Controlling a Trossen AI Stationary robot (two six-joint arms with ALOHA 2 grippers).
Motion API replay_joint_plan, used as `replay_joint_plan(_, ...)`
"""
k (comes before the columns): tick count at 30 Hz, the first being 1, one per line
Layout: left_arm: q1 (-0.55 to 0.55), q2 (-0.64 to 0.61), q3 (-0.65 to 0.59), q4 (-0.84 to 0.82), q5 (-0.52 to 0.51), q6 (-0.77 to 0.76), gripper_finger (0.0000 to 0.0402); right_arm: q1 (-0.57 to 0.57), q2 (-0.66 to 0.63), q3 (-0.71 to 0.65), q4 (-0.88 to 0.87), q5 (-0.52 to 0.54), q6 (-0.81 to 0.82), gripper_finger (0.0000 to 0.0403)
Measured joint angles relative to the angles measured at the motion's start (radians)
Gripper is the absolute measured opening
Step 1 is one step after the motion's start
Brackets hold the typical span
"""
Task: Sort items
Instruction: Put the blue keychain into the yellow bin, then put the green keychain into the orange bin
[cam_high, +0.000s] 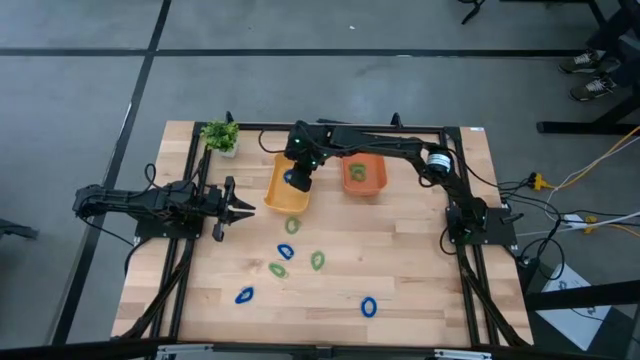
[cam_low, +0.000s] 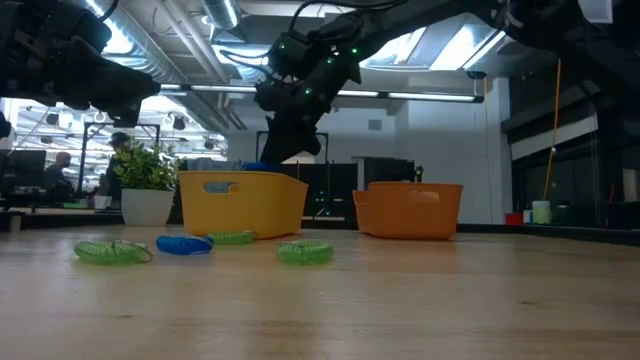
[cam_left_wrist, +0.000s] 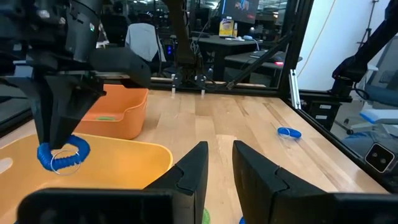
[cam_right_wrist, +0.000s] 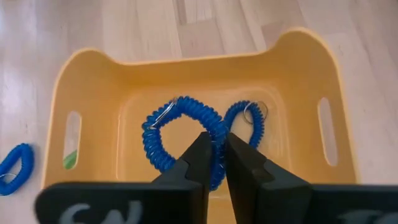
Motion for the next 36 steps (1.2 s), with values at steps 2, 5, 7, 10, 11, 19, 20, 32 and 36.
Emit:
replay_joint_plan(2, 0.000, 0.000, 0.000, 0.000, 0.000, 0.000, 0.0070, 0.000, 0.000, 0.000, -0.004, 0.000, 0.000, 0.0052)
replay_joint_plan(5, 0.000, 0.000, 0.000, 0.000, 0.000, 0.000, 0.0070, 0.000, 0.000, 0.000, -0.012, 0.000, 0.001, 0.0066)
replay_joint_plan(7, 0.000, 0.000, 0.000, 0.000, 0.000, 0.000, 0.0070, 0.000, 0.000, 0.000, -0.014, 0.000, 0.001, 0.0075)
replay_joint_plan(10, 0.000, 0.000, 0.000, 0.000, 0.000, 0.000, 0.0070, 0.000, 0.000, 0.000, -0.022, 0.001, 0.001, 0.0087)
replay_joint_plan(11, 0.000, 0.000, 0.000, 0.000, 0.000, 0.000, 0.0070, 0.000, 0.000, 0.000, -0.022, 0.001, 0.001, 0.0091)
replay_joint_plan(19, 0.000, 0.000, 0.000, 0.000, 0.000, 0.000, 0.0070, -0.002, -0.015, -0.002, -0.047, -0.012, 0.012, 0.0116)
replay_joint_plan(20, 0.000, 0.000, 0.000, 0.000, 0.000, 0.000, 0.0070, -0.004, -0.028, -0.002, -0.060, -0.026, 0.019, 0.0117)
replay_joint_plan(32, 0.000, 0.000, 0.000, 0.000, 0.000, 0.000, 0.0070, 0.025, -0.108, -0.002, -0.352, 0.092, 0.144, 0.0117)
replay_joint_plan(36, 0.000, 0.000, 0.000, 0.000, 0.000, 0.000, 0.0070, 0.048, -0.143, -0.002, -0.422, 0.151, 0.165, 0.0117)
